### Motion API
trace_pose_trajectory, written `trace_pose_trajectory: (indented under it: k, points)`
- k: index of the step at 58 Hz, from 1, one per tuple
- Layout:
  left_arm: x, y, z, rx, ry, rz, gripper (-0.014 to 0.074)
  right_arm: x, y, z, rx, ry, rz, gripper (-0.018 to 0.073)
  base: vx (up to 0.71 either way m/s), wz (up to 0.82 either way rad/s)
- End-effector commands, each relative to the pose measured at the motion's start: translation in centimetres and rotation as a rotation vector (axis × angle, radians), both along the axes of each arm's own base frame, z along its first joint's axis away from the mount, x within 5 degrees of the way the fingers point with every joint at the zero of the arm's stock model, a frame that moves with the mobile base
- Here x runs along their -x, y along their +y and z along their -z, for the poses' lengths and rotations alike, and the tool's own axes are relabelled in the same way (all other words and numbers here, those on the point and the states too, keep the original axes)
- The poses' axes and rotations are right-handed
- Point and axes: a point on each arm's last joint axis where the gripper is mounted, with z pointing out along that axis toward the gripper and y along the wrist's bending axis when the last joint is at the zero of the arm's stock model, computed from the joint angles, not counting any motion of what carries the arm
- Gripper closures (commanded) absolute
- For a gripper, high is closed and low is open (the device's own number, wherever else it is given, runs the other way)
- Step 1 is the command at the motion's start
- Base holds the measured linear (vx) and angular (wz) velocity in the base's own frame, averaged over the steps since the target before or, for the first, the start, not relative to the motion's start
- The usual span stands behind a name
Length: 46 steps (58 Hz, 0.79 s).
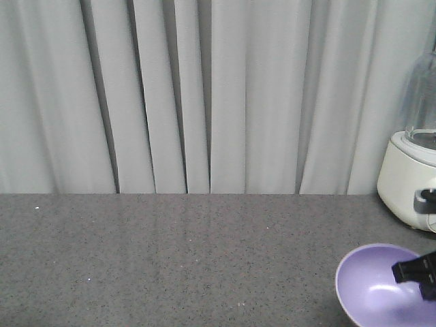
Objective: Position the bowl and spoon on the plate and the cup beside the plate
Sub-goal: 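Lift the spoon with the left gripper and the bowl with the right gripper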
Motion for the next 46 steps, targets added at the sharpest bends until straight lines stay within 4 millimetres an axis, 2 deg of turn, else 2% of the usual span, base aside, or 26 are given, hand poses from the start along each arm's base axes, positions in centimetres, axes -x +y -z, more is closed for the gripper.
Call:
trace_pose_trajectory:
  k: [1, 10, 19, 24, 32, 37, 46]
  points:
    - [0.6, 0.0, -4.0, 0.022, -0.204, 0.009, 0.0599, 1.2, 0.4, -6.0, -0.023, -0.269, -0.033, 0.0570, 0.00, 0.00]
    - [1.5, 0.1, -6.4, 0.045, -0.386, 0.016, 0.0599, 3.4, 1.1, -11.3, -0.048, -0.521, -0.095, 0.0570, 0.00, 0.00]
    - [3.5, 0.3, -7.8, 0.064, -0.538, 0.022, 0.0599, 7.6, 1.4, -14.1, -0.026, -0.680, -0.133, 0.0570, 0.00, 0.00]
    - [5.3, 0.5, -8.2, 0.063, -0.581, 0.026, 0.0599, 9.9, 1.4, -14.2, -0.006, -0.727, -0.135, 0.0570, 0.00, 0.00]
    - [7.7, 0.8, -6.7, 0.041, -0.618, 0.048, 0.0599, 12.5, 1.6, -12.9, 0.012, -0.793, -0.153, 0.0570, 0.00, 0.00]
    - [9.1, 1.0, -5.5, 0.045, -0.650, 0.050, 0.0599, 13.4, 1.6, -11.9, 0.015, -0.822, -0.143, 0.0570, 0.00, 0.00]
    - [10.5, 1.2, -4.4, 0.048, -0.660, 0.050, 0.0599, 14.1, 1.6, -11.7, 0.014, -0.839, -0.139, 0.0568, 0.00, 0.00]
